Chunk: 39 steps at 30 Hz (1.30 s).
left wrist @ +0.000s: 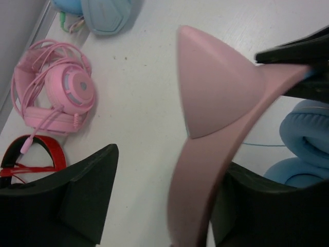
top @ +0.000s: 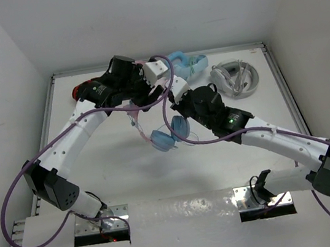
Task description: Wrap the headphones
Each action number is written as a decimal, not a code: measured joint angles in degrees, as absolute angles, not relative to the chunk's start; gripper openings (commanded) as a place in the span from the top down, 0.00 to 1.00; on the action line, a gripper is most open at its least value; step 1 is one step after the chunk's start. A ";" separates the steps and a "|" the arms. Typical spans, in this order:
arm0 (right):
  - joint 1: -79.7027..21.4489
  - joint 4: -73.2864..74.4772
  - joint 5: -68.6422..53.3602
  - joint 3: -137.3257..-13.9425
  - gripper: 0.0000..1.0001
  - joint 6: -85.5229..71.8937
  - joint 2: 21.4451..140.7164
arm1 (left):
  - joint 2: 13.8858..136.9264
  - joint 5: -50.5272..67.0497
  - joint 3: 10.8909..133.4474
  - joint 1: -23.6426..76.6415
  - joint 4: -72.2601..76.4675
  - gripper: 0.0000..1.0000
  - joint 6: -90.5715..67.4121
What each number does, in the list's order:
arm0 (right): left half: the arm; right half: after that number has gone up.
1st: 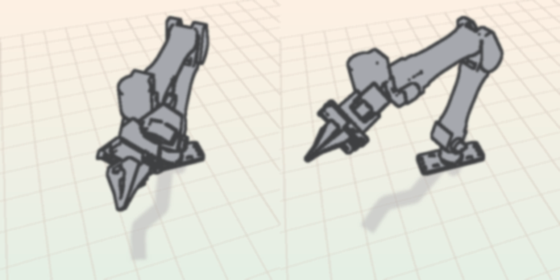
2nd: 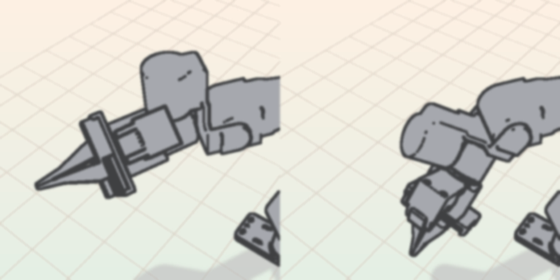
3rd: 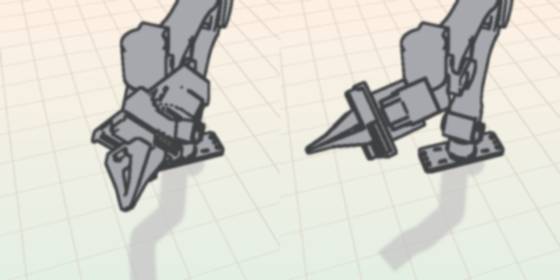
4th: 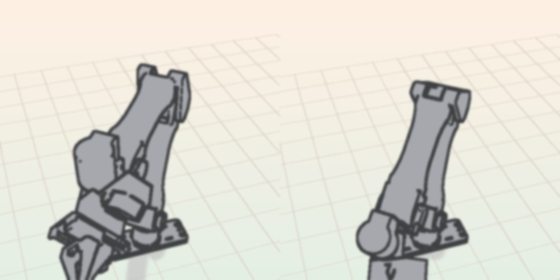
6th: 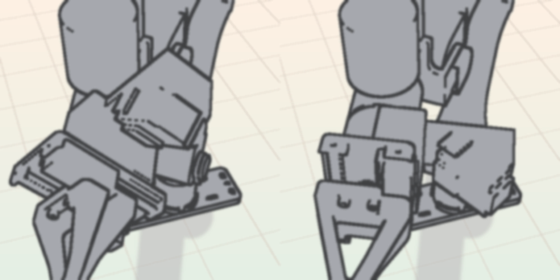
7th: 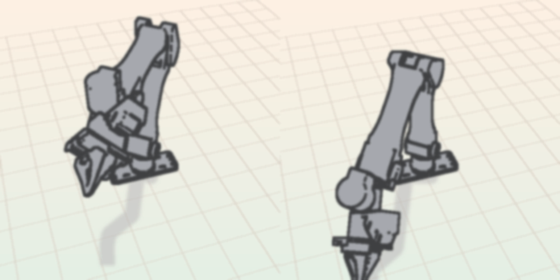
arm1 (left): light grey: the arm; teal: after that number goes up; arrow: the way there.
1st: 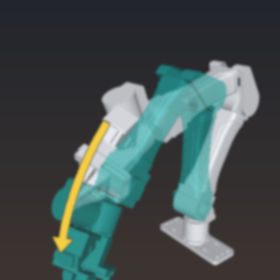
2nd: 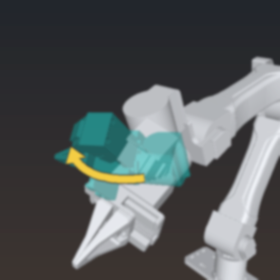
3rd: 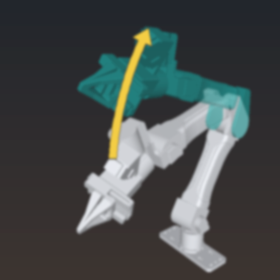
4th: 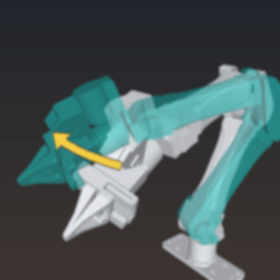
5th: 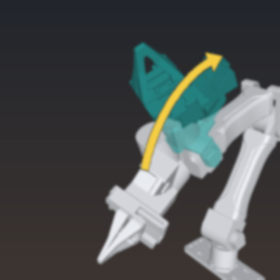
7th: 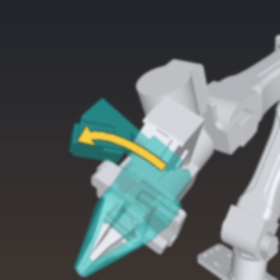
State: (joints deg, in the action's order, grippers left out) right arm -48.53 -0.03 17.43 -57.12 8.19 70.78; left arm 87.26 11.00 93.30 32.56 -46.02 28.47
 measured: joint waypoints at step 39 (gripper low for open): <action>-48.53 -9.54 7.51 -53.43 0.19 -1.72 64.29 | 86.26 -7.68 106.67 15.57 -46.94 1.00 -19.55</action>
